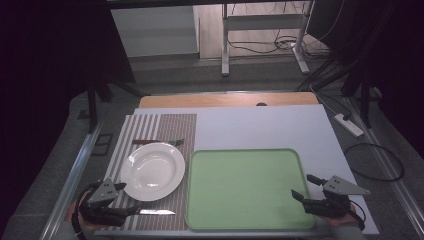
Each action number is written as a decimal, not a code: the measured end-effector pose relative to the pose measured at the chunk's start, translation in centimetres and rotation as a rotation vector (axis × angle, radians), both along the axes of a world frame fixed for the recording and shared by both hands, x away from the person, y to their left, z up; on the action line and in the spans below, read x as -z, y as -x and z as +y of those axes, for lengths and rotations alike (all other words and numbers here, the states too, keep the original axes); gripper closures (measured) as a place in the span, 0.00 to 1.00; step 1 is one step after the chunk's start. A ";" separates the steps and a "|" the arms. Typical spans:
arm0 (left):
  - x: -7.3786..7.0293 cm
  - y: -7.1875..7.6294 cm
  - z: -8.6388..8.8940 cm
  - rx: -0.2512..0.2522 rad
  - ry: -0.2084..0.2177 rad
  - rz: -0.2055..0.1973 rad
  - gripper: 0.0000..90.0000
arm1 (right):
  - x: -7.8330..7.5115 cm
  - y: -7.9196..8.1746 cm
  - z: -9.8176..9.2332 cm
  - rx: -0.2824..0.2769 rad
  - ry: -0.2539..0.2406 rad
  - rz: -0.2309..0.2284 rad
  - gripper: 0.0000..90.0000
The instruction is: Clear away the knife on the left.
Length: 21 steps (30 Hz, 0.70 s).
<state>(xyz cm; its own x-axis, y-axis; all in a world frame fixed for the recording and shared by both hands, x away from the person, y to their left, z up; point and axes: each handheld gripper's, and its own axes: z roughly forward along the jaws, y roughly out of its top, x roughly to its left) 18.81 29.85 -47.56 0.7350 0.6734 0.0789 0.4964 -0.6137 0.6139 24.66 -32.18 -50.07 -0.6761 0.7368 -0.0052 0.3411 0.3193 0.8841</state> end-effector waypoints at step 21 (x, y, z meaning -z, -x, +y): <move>1.0 -0.8 0.6 0.108 -0.074 0.074 0.21 | 0.1 0.0 0.0 0.006 0.010 -0.001 0.23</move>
